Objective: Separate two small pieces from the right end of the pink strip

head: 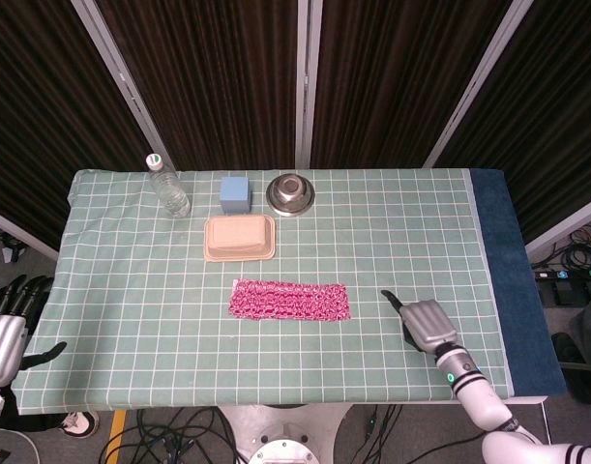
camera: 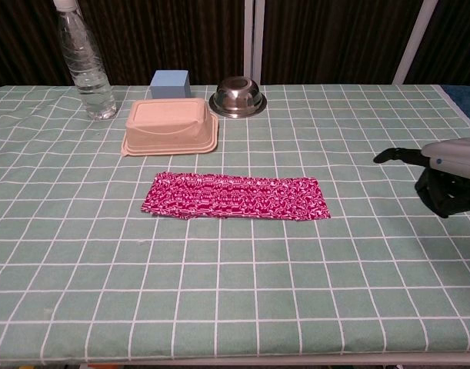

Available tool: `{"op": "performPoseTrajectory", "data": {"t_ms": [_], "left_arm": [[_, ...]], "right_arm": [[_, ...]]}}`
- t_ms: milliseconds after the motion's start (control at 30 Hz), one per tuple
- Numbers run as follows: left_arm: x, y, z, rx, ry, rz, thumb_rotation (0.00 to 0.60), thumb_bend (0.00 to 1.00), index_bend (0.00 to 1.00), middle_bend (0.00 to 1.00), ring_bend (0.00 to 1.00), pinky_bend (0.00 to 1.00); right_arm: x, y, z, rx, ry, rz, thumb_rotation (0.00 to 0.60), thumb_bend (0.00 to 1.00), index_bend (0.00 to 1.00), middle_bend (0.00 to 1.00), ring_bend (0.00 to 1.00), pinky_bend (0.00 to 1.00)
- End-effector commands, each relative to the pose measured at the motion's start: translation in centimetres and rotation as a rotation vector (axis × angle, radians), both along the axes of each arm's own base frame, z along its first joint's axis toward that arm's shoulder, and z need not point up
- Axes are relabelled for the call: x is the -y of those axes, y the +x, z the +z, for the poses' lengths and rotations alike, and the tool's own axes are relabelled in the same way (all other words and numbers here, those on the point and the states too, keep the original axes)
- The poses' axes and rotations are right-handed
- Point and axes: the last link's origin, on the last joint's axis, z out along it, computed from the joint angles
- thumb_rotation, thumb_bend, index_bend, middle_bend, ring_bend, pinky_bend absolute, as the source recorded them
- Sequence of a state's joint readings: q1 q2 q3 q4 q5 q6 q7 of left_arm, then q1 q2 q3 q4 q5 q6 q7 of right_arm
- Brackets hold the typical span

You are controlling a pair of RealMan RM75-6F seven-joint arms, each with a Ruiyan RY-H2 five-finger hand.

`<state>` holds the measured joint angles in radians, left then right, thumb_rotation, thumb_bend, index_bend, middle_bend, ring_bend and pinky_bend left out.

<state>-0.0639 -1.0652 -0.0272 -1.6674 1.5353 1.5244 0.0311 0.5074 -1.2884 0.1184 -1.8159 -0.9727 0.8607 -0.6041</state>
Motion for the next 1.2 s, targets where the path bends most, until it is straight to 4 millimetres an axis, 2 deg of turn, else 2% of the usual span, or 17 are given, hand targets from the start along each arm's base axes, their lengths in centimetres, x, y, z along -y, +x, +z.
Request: {"op": "performPoseTrajectory", "data": {"t_ms": [33,300,633,967,1200], "left_arm": [[0.0,-0.1,0.0,0.001,0.0,0.003,0.6,0.0,0.11,0.11,0.04,0.14],[0.2,-0.6,0.3,0.005,0.0,0.012,0.6,0.0,0.11,0.11,0.04,0.14],[0.6,-1.4,0.7,0.007,0.001,0.024,0.6,0.0,0.11,0.11,0.04,0.14],[0.6,-1.6,0.9,0.01,0.003,0.026,0.6,0.0,0.11,0.11,0.04,0.14],[0.6,-1.5,0.8,0.008,0.001,0.026,0.6,0.0,0.11,0.11,0.04,0.14]], "right_arm": [[1.0,2.8,-1.8,0.007,0.068,0.042,0.6,1.0,0.0,0.92,0.88,0.75],[1.3,4.9,-4.2,-0.054,0.134,0.049,0.6,1.0,0.0,0.92,0.88,0.75],[2.3,5.5,-6.9,-0.144,0.166,0.011,0.6,1.0,0.0,0.92,0.88,0.75],[2.4,5.4,-7.3,-0.162,0.169,-0.003,0.6,1.0,0.0,0.92,0.88,0.75],[2.2,4.3,-6.8,-0.191,0.173,-0.041,0.6,1.0,0.0,0.92,0.88,0.75]]}}
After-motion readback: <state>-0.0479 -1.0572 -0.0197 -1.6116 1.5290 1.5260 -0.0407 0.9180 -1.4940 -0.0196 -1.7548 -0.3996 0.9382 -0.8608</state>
